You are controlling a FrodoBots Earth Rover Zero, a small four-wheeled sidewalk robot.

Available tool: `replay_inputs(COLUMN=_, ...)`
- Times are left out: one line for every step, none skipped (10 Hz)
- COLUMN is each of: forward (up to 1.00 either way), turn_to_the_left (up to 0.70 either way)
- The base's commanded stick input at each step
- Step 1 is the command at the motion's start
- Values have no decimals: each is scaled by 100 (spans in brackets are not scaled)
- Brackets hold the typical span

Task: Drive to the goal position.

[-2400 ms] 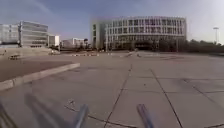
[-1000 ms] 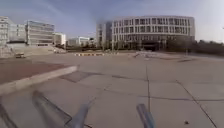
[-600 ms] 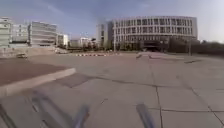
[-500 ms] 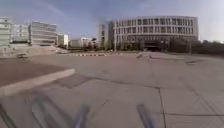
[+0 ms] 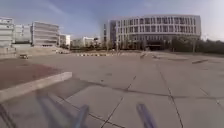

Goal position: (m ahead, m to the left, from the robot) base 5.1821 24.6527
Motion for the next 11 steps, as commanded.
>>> replay_inputs(forward=70, turn_to_the_left=0)
replay_inputs(forward=70, turn_to_the_left=0)
replay_inputs(forward=70, turn_to_the_left=0)
replay_inputs(forward=70, turn_to_the_left=0)
replay_inputs(forward=70, turn_to_the_left=0)
replay_inputs(forward=70, turn_to_the_left=0)
replay_inputs(forward=70, turn_to_the_left=0)
replay_inputs(forward=70, turn_to_the_left=0)
replay_inputs(forward=70, turn_to_the_left=0)
replay_inputs(forward=70, turn_to_the_left=8)
replay_inputs(forward=70, turn_to_the_left=14)
